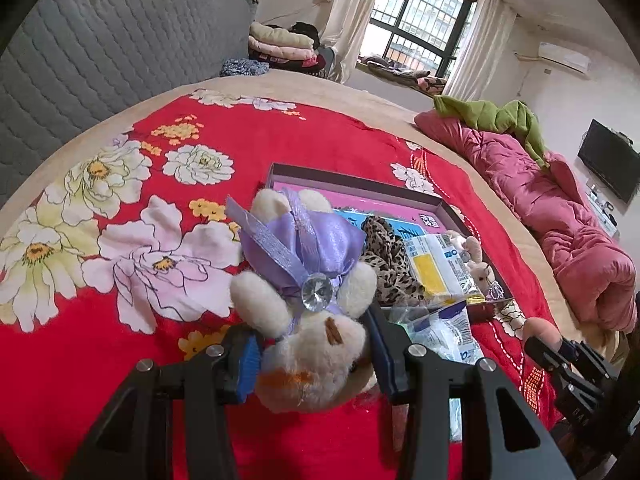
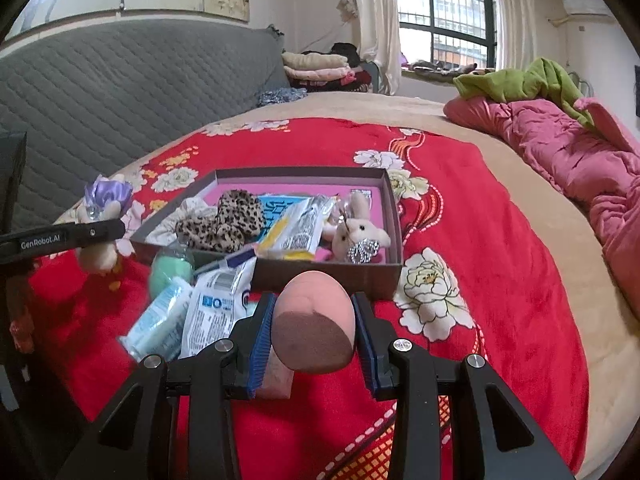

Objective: Organize soft objects
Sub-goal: 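Lift the bear plush with the left tool while the right tool lifts the pink sponge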

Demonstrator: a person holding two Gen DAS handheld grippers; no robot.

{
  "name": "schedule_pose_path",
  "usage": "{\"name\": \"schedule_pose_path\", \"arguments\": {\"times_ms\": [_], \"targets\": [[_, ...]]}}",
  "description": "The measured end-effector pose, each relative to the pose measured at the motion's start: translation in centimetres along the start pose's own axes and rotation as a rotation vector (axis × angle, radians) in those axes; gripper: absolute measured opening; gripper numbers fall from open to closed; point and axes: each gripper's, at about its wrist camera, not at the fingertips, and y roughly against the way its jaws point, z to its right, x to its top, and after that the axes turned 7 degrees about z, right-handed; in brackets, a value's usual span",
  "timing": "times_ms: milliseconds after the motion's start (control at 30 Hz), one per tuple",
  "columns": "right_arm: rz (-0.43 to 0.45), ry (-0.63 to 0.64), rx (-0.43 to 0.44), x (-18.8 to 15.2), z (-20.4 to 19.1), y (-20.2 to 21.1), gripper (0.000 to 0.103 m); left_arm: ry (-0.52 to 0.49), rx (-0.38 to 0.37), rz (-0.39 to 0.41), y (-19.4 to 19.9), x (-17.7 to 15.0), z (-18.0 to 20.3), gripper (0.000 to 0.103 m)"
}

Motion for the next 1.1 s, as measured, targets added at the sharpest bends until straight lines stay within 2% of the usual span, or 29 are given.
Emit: {"name": "schedule_pose_path", "arguments": {"times_ms": [567, 1100], "targets": [[0.07, -0.007, -0.016, 2.6, 0.1, 0.2, 0.039, -0.043, -0.016, 0.057, -0.7, 1.5, 1.6, 0.047], [0.131, -0.006, -0.025, 5.8, -0.3, -0.7, 0.039, -0.055, -0.039, 0.068, -2.1, 3.1, 2.1, 0.047]]}}
